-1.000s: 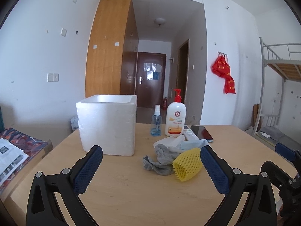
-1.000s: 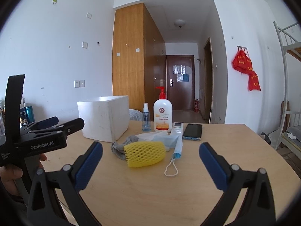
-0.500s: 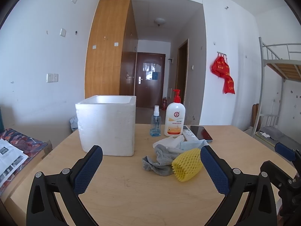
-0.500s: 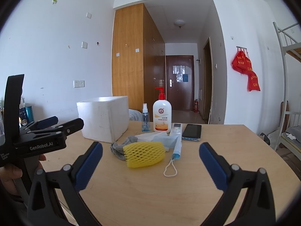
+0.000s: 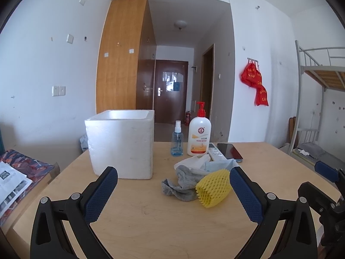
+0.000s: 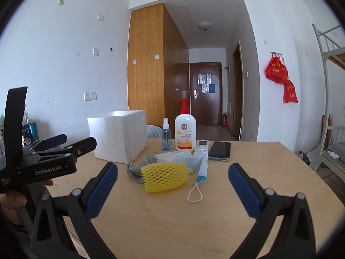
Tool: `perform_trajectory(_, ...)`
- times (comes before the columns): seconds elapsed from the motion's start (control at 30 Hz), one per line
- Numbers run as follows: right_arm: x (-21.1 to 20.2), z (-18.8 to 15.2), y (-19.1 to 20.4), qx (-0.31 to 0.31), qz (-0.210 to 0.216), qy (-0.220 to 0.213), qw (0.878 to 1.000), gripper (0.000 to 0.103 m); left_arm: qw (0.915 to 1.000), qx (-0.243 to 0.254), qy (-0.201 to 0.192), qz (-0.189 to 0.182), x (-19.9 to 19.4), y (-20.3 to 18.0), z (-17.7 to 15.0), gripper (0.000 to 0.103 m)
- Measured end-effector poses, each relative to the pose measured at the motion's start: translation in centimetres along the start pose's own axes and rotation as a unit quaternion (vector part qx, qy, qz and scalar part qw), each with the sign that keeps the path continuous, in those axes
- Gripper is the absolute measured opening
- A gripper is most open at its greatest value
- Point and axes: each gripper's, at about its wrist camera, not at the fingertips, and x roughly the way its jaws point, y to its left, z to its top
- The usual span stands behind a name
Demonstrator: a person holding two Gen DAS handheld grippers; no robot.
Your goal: Organize soft objects
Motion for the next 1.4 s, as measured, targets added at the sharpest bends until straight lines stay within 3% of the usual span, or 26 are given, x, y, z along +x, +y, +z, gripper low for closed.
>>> perform_trajectory(0.73, 1.3, 0.6, -0.5, -0.002, -0.003, 0.016, 1.000, 0.103, 0.9999, 0.004, 0.009, -0.004, 0.9, 0.2, 0.6, 0.103)
perform_trajectory(1.03, 3.6, 1.1, -1.5, -0.003, 0.006, 0.040, 0.999, 0.103, 0.9993, 0.012, 0.034, -0.012, 3.3, -0.2, 1.1, 0.103)
perform_trajectory(1.4, 7.2, 2.2, -4.3, 0.003, 0.007, 0.094, 0.996, 0.103, 0.9949, 0.029, 0.080, -0.055, 7.4, -1.4, 1.3, 0.103)
